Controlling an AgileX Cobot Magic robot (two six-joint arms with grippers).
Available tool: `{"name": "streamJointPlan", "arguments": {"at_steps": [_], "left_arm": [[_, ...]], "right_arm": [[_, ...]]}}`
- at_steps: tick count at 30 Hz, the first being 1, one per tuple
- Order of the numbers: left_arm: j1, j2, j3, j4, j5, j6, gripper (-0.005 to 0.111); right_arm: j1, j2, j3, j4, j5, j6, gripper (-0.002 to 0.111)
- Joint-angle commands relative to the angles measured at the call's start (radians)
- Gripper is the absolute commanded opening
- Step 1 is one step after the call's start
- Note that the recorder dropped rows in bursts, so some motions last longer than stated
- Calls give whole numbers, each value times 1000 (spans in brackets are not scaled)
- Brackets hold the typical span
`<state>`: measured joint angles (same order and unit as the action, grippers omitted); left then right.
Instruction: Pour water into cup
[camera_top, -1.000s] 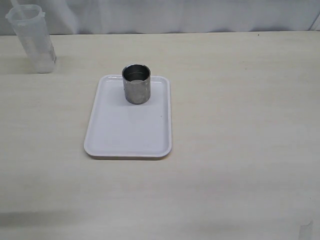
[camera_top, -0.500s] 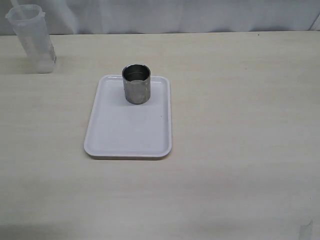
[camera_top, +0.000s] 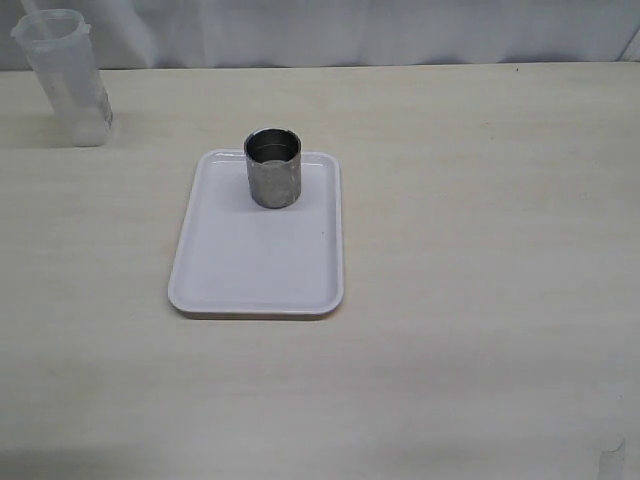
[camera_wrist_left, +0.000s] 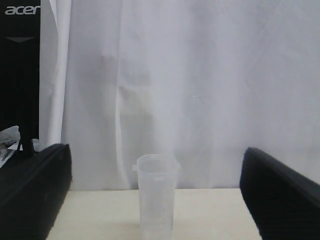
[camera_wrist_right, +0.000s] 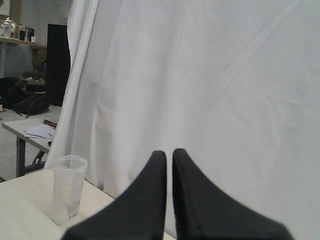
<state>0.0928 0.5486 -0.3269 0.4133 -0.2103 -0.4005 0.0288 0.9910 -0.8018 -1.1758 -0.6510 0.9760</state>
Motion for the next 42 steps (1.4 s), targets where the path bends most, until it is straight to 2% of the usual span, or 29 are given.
{"name": "streamJointPlan", "arguments": {"at_steps": [1,7,10,13,17,23,29,34,39,42], "left_arm": [[0,-5,5,1,-7,-9,85],[0,-8,5,-43,16,-7,85],[0,-10,5,-92,45,79,80],[0,-10,5,-161,90,181,62],[0,-33,5,-192,131,247,31],[0,-80,5,-192,159,271,0],[0,-89,5,-221,191,279,0],[0,-113,5,-326,191,384,0],[0,-144,7,-351,227,411,0],[0,-178,40,-413,225,490,0]], "right_arm": [[-5,-5,4,8,6,3,4],[-5,-5,4,8,6,3,4],[-5,-5,4,8,6,3,4],[-5,-5,4,8,6,3,4],[-5,-5,4,8,6,3,4],[-5,-5,4,8,6,3,4],[-5,-5,4,8,6,3,4],[-5,-5,4,8,6,3,4],[-5,-5,4,8,6,3,4],[-5,-5,4,8,6,3,4]]}}
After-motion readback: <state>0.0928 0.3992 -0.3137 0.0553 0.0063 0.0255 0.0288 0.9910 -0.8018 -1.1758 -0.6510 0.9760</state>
